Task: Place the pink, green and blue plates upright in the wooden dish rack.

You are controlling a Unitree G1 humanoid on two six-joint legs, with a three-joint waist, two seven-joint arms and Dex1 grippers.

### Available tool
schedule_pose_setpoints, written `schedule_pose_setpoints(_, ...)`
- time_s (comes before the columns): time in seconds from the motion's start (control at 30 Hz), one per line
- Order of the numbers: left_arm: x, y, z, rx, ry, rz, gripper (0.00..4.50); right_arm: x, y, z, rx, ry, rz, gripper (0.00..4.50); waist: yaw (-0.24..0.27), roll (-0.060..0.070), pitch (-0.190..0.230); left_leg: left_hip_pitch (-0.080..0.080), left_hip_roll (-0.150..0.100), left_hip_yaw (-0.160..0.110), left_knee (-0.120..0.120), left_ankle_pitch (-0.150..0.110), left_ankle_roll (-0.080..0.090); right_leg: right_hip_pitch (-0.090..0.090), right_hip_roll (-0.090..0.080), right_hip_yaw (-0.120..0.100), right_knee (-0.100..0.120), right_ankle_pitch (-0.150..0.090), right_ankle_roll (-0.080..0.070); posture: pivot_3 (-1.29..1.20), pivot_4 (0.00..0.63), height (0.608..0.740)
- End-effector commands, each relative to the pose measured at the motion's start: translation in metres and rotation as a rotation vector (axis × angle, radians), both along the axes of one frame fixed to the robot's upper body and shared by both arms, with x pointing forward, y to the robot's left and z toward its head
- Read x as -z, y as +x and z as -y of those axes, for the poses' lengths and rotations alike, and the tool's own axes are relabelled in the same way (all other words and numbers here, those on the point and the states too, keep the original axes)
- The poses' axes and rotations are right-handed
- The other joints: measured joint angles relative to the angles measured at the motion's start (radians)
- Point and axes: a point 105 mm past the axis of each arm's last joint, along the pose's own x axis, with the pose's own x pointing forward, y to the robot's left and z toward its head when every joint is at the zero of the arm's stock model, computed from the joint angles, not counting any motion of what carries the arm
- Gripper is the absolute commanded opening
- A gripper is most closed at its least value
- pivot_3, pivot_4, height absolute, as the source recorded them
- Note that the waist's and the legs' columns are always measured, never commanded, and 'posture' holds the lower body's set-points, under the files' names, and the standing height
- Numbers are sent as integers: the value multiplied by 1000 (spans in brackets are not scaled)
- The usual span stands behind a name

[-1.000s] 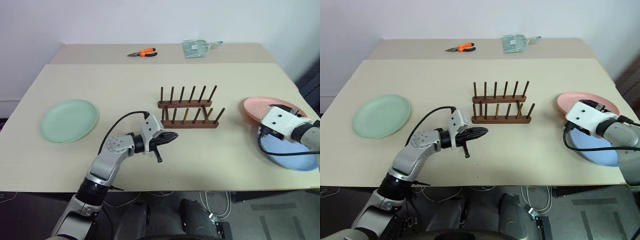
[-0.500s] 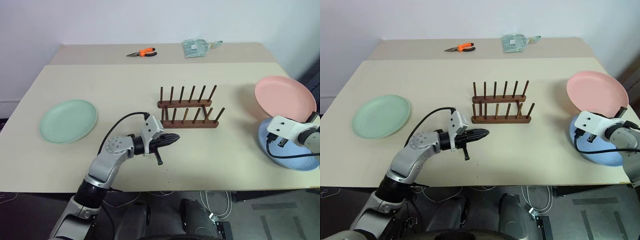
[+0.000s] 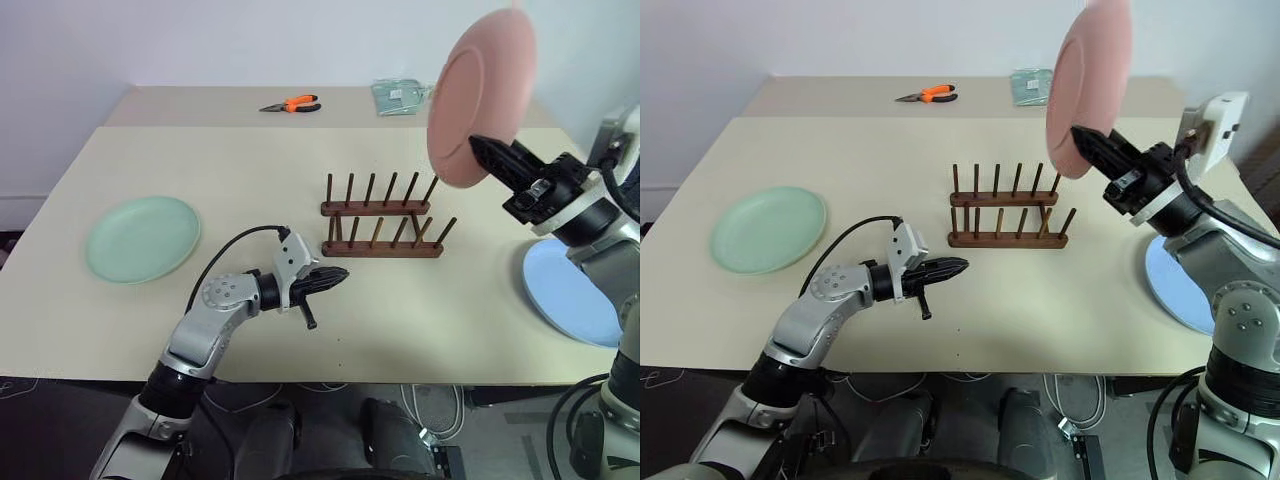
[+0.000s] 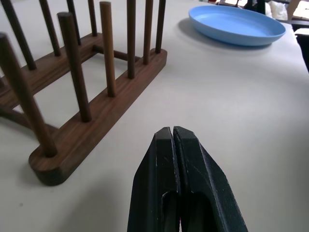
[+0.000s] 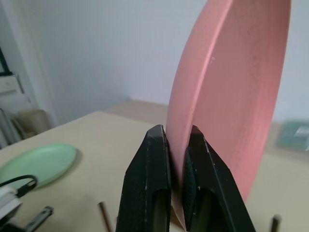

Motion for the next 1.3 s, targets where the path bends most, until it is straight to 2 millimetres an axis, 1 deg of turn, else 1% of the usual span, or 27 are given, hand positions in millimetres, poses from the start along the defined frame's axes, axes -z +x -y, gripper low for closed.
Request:
schedule_pose_setpoints(0.03, -11, -2, 2, 7, -29, 50, 0, 2, -2, -7, -11, -22, -15, 68, -6, 0, 0, 0, 0, 0, 0, 0, 0, 0, 0, 0, 0, 0, 0, 0, 150, 740)
schedule_pose_setpoints(0.23, -11, -3, -1, -4, -25, 55, 0, 27, 4, -6, -27, -45, -134, 68, -8, 1, 0, 1, 1, 1, -2, 0, 0, -2, 1, 0, 2, 0, 0, 0, 150, 740)
schedule_pose_setpoints(0.3, -11, -2, -1, -9, -22, 57, 0, 33, 6, -5, -23, -58, -155, 68, -7, 1, 0, 1, 1, 2, -2, 0, 0, -2, 1, 0, 2, 0, 0, 0, 150, 740)
schedule_pose_setpoints(0.33, -10, -2, -2, -13, -27, 41, 0, 33, 10, -2, 7, -72, -148, 407, -7, 0, 0, 1, 1, 2, -1, 0, 0, -2, 1, 0, 2, 0, 0, 0, 150, 740)
schedule_pose_setpoints(0.4, -12, 0, -6, -38, -49, 20, 557, 24, 19, 5, 96, -116, -84, 1198, -9, 1, 0, 1, 1, 2, -1, 0, 0, -2, 1, 0, 2, 0, 0, 0, 150, 740)
schedule_pose_setpoints(0.47, -15, 4, -9, -70, -76, -2, 1303, 13, 26, 16, 197, -159, -14, 2126, -9, 1, 0, 1, 1, 2, -2, 0, 0, -2, 1, 0, 2, 0, 0, 0, 150, 740)
schedule_pose_setpoints(0.53, -17, 8, -12, -95, -86, 1, 2418, 8, 28, 22, 231, -180, 5, 2189, -8, 1, 0, 1, 1, 2, -2, 0, 0, -3, 1, 0, 2, 0, 1, 0, 150, 740)
schedule_pose_setpoints(0.6, -19, 15, -17, -145, -80, 28, 3436, 3, 28, 26, 255, -219, 39, 2189, -7, 1, 0, 0, 0, 2, -2, 0, 0, -3, 1, 0, 2, 0, 1, 0, 150, 740)
schedule_pose_setpoints(0.63, -21, 21, -21, -188, -80, 44, 3965, 0, 28, 29, 278, -259, 63, 2189, -6, 1, 0, 0, 0, 2, -2, 0, 0, -3, 1, 0, 2, 0, 1, 0, 150, 740)
schedule_pose_setpoints(0.67, -24, 27, -26, -226, -86, 65, 4381, -5, 27, 33, 301, -301, 96, 2189, -5, 1, 0, 0, 0, 2, -2, 0, 0, -2, 1, 0, 1, 0, 1, 0, 150, 740)
schedule_pose_setpoints(0.73, -34, 41, -40, -334, -130, 96, 4381, -20, 27, 41, 338, -325, 147, 2189, -6, 1, 0, 0, 0, 2, -1, 0, 0, -2, 1, 0, 1, 0, 1, 0, 150, 740)
schedule_pose_setpoints(0.8, -50, 62, -67, -530, -195, 144, 4423, -44, 21, 40, 322, -306, 230, 2758, -8, 1, 0, 0, 0, 2, -1, 0, 0, -2, 1, 0, 1, 0, 1, 0, 150, 740)
schedule_pose_setpoints(0.83, -57, 72, -83, -637, -225, 163, 4423, -55, 16, 36, 301, -309, 278, 3048, -9, 1, 0, 0, 0, 2, -1, 0, 0, -2, 1, 0, 1, 0, 2, 0, 150, 740)
schedule_pose_setpoints(0.87, -62, 85, -112, -819, -236, 181, 4462, -66, 11, 23, 249, -320, 332, 3557, -10, 1, 0, 1, 1, 2, -1, 0, 0, -3, 2, 0, 2, 0, 5, 0, 150, 740)
schedule_pose_setpoints(0.9, -65, 94, -142, -1000, -238, 192, 4500, -71, 6, 8, 191, -344, 371, 4047, -13, 1, 0, 1, 1, 2, -2, 0, 0, -3, 2, 0, 2, 0, 7, 0, 150, 740)
schedule_pose_setpoints(0.93, -68, 99, -170, -1173, -238, 200, 4500, -72, 3, -6, 136, -366, 393, 4483, -15, 0, 0, 1, 1, 2, -2, 0, 0, -3, 2, 0, 2, 0, 7, 0, 150, 740)
schedule_pose_setpoints(0.97, -68, 99, -200, -1358, -241, 189, 4500, -66, 0, -21, 74, -398, 394, 4483, -18, 0, 0, 1, 2, 1, -2, 0, 0, -3, 3, 0, 2, 0, 7, 0, 150, 740)
schedule_pose_setpoints(1.0, -65, 93, -230, -1543, -237, 167, 4500, -56, -4, -39, 2, -457, 398, 4483, -21, -1, -1, 2, 2, 1, -3, 0, 0, -3, 3, 0, 2, 0, 8, 0, 150, 740)
schedule_pose_setpoints(1.07, -61, 73, -275, -1820, -244, 136, 4500, -33, -4, -66, -100, -520, 375, 4483, -32, -3, -2, 2, 2, 0, -4, 0, 0, -3, 3, -1, 2, 0, 9, 0, 150, 740)
schedule_pose_setpoints(1.1, -59, 63, -288, -1903, -270, 121, 4500, -23, -4, -76, -137, -532, 362, 4483, -33, -4, -2, 2, 1, 1, -4, 0, 0, -3, 3, 0, 2, -1, 9, 0, 150, 740)
schedule_pose_setpoints(1.17, -54, 48, -301, -2001, -313, 74, 4500, -3, -2, -92, -193, -544, 325, 4483, -29, -7, -1, 1, 0, 1, -2, 0, -1, -3, 1, 0, 2, 0, 8, 0, 150, 740)
schedule_pose_setpoints(1.2, -48, 40, -306, -2042, -340, 35, 4500, 8, -1, -99, -218, -553, 309, 4483, -24, -8, -1, 0, 0, 1, -2, 0, -1, -3, 1, 0, 2, 2, 8, 0, 150, 740)
schedule_pose_setpoints(1.3, -34, 23, -313, -2103, -403, -64, 4500, 29, 1, -109, -255, -569, 278, 4483, -2, -11, 0, 0, -1, 0, -1, 0, -1, -3, 1, 0, 2, 2, 8, 0, 150, 740)
